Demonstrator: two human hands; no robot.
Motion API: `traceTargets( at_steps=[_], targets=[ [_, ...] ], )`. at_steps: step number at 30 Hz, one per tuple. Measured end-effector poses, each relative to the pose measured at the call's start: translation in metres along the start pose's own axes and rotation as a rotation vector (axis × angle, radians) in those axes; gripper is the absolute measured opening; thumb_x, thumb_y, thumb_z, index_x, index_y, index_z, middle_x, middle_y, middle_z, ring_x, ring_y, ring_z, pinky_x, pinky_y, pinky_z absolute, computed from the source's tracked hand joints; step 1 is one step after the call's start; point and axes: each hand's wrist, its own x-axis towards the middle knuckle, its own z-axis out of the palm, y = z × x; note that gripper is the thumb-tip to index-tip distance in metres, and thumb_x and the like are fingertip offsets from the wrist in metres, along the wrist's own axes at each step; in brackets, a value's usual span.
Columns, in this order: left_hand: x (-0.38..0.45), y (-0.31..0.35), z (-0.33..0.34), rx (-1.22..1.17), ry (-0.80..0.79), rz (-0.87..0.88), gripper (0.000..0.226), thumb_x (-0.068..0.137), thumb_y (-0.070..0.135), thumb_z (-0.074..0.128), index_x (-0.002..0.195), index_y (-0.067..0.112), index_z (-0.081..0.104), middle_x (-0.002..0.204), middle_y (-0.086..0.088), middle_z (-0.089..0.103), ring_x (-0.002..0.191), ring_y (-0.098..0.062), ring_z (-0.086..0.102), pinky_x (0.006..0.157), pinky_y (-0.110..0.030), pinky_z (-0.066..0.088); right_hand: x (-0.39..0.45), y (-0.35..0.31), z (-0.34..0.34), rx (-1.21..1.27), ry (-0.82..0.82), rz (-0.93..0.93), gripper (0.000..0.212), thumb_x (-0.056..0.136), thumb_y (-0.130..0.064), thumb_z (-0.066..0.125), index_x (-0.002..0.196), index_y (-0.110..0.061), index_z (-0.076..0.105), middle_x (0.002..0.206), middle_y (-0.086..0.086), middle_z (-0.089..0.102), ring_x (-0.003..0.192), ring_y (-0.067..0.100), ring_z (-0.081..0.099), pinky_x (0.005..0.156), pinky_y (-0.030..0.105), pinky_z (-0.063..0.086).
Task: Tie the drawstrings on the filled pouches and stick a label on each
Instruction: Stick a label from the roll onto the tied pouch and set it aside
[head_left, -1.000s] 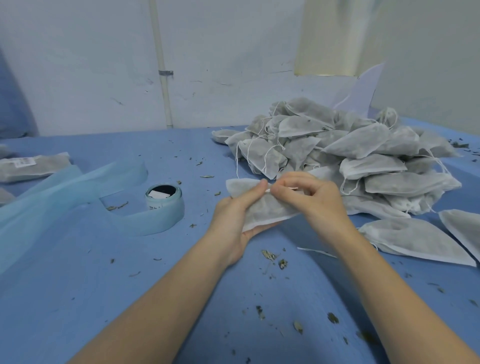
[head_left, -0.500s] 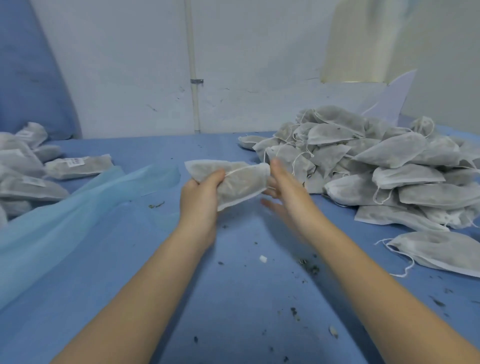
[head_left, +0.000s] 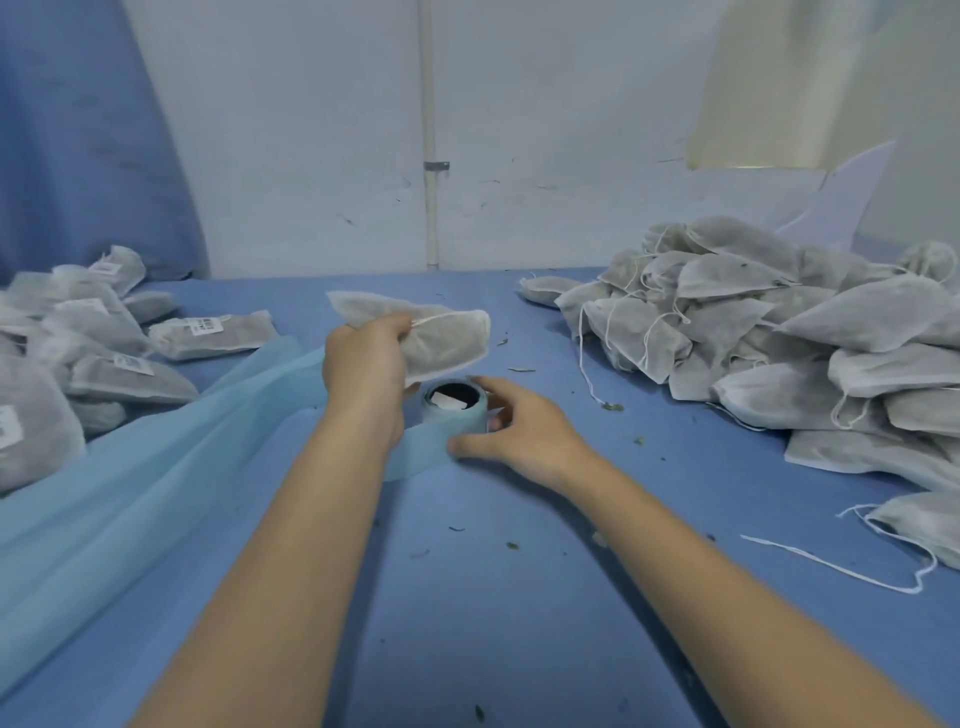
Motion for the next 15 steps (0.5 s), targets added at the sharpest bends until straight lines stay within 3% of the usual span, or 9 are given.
traceTargets(
  at_steps=[3,5,6,8,10,11,13,15],
  targets=[
    [0.002,-0.003,0.002,0.096,0.006,0.056,0.023,0.083,0.015,0.06,0.105,0.007,0.06,0.104,-0.01,0.065,0.097,-0.028,0.062,0.089,-0.045,0.052,0.002,-0.005,0.007,-0.073,0.04,-0.017,0.054,0.069,-0.028,0.081,0.118,-0.027,0.058,0.094,-0.007,0.06,0.077,0.007,0.053,0.065,0.011,0.042],
    [0.002,-0.006,0.005,0.194,-0.004,0.094,0.023,0.083,0.017,0.061,0.104,0.007,0.059,0.102,-0.01,0.065,0.098,-0.029,0.062,0.089,-0.043,0.051,0.005,-0.007,0.014,-0.132,0.077,0.022,0.057,0.065,-0.037,0.082,0.113,-0.021,0.056,0.102,-0.002,0.061,0.091,0.014,0.057,0.08,0.027,0.049],
    [0.002,-0.009,0.006,0.242,-0.009,0.108,0.023,0.083,0.019,0.061,0.103,0.008,0.058,0.101,-0.009,0.064,0.098,-0.029,0.061,0.088,-0.04,0.051,0.006,-0.007,0.017,-0.178,0.092,0.046,0.06,0.063,-0.044,0.081,0.112,-0.02,0.056,0.106,0.0,0.061,0.098,0.018,0.057,0.088,0.037,0.048],
    [0.001,-0.014,0.009,0.3,-0.022,0.122,0.022,0.084,0.022,0.06,0.101,0.009,0.057,0.101,-0.007,0.063,0.098,-0.028,0.06,0.084,-0.036,0.048,0.006,-0.009,0.023,-0.267,0.123,0.094,0.069,0.061,-0.058,0.079,0.114,-0.021,0.055,0.11,-0.001,0.062,0.107,0.02,0.056,0.095,0.044,0.042],
    [0.0,-0.017,0.01,0.318,-0.029,0.13,0.021,0.084,0.023,0.059,0.101,0.01,0.057,0.102,-0.006,0.064,0.097,-0.027,0.059,0.082,-0.035,0.046,0.003,-0.01,0.024,-0.217,0.125,0.106,0.075,0.06,-0.06,0.081,0.117,-0.021,0.054,0.113,-0.002,0.062,0.108,0.018,0.056,0.096,0.039,0.042],
    [0.0,-0.018,0.011,0.32,-0.028,0.132,0.02,0.084,0.024,0.059,0.099,0.011,0.056,0.101,-0.006,0.063,0.097,-0.027,0.059,0.081,-0.034,0.045,0.0,-0.01,0.021,-0.144,0.108,0.097,0.075,0.06,-0.055,0.084,0.118,-0.02,0.054,0.112,-0.003,0.062,0.104,0.014,0.058,0.091,0.029,0.045],
    [0.0,-0.018,0.011,0.315,-0.021,0.134,0.017,0.085,0.024,0.059,0.096,0.013,0.054,0.1,-0.005,0.062,0.097,-0.026,0.057,0.08,-0.032,0.043,-0.008,-0.01,0.011,-0.012,0.043,0.077,0.068,0.062,-0.043,0.088,0.117,-0.02,0.055,0.103,-0.009,0.062,0.086,0.001,0.059,0.07,0.007,0.042],
    [0.001,-0.018,0.01,0.301,-0.011,0.126,0.017,0.085,0.024,0.06,0.097,0.013,0.054,0.101,-0.005,0.06,0.096,-0.026,0.056,0.077,-0.031,0.04,-0.015,-0.006,0.0,0.057,-0.03,0.062,0.057,0.066,-0.028,0.088,0.114,-0.02,0.059,0.09,-0.01,0.064,0.067,-0.005,0.057,0.062,0.005,0.039]
  ],
)
